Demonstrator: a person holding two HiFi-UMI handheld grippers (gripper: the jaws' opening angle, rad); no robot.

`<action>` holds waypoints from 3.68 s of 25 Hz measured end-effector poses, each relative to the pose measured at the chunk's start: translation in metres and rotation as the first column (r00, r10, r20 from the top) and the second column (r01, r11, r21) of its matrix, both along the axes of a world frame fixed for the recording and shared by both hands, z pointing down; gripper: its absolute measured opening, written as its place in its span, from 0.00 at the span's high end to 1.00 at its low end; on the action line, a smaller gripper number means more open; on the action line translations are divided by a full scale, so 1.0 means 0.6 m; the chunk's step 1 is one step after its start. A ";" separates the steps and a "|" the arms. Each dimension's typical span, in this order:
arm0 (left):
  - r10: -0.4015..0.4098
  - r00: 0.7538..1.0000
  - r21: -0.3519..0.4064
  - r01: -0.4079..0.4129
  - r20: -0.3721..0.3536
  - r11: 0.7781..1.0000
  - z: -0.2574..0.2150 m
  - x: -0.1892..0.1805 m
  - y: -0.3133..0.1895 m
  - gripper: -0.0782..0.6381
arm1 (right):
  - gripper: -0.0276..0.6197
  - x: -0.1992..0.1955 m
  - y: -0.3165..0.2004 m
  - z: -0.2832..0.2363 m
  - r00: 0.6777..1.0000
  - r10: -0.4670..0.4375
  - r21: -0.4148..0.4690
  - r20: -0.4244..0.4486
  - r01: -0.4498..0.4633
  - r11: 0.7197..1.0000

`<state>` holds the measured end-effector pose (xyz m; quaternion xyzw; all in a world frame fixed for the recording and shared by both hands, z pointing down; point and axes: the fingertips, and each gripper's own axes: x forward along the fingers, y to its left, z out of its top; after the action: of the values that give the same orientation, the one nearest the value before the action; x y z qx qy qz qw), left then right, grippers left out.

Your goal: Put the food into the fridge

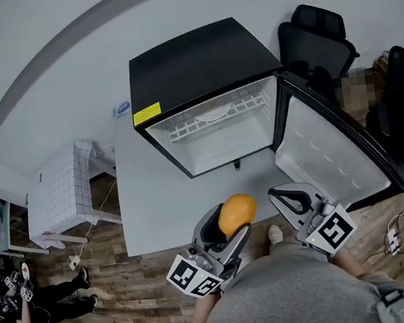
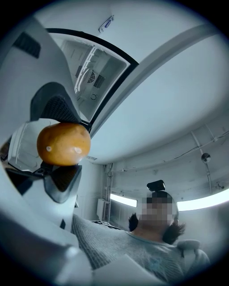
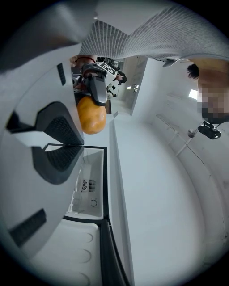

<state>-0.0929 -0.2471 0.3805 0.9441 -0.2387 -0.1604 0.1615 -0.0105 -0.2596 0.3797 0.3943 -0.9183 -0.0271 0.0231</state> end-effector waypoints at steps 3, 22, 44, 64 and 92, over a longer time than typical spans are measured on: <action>-0.008 1.000 0.007 0.008 0.010 1.000 -0.002 0.008 -0.013 0.46 | 0.94 0.007 -0.009 -0.002 1.000 -0.001 -0.004 0.012 0.001 1.000; -0.180 0.968 0.238 0.136 0.175 0.962 0.004 0.022 -0.178 0.46 | 0.94 0.022 -0.061 0.017 1.000 -0.010 0.008 -0.029 0.011 1.000; -0.372 0.843 0.381 0.220 0.390 0.898 0.050 0.046 -0.346 0.46 | 0.94 0.057 -0.161 0.090 0.996 0.082 -0.016 -0.033 -0.083 0.996; -0.422 0.806 0.360 0.280 0.415 0.890 0.090 0.061 -0.454 0.46 | 0.94 0.047 -0.313 0.109 0.995 0.094 -0.051 0.023 -0.093 0.994; -0.472 0.751 0.343 0.340 0.462 0.876 0.106 0.079 -0.553 0.46 | 0.94 0.041 -0.361 0.132 0.996 0.077 -0.056 -0.035 -0.079 0.995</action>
<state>-0.0453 -0.5791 0.4444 0.8876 -0.4535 0.0487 -0.0643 0.0139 -0.4763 0.4590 0.4285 -0.9021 -0.0061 0.0505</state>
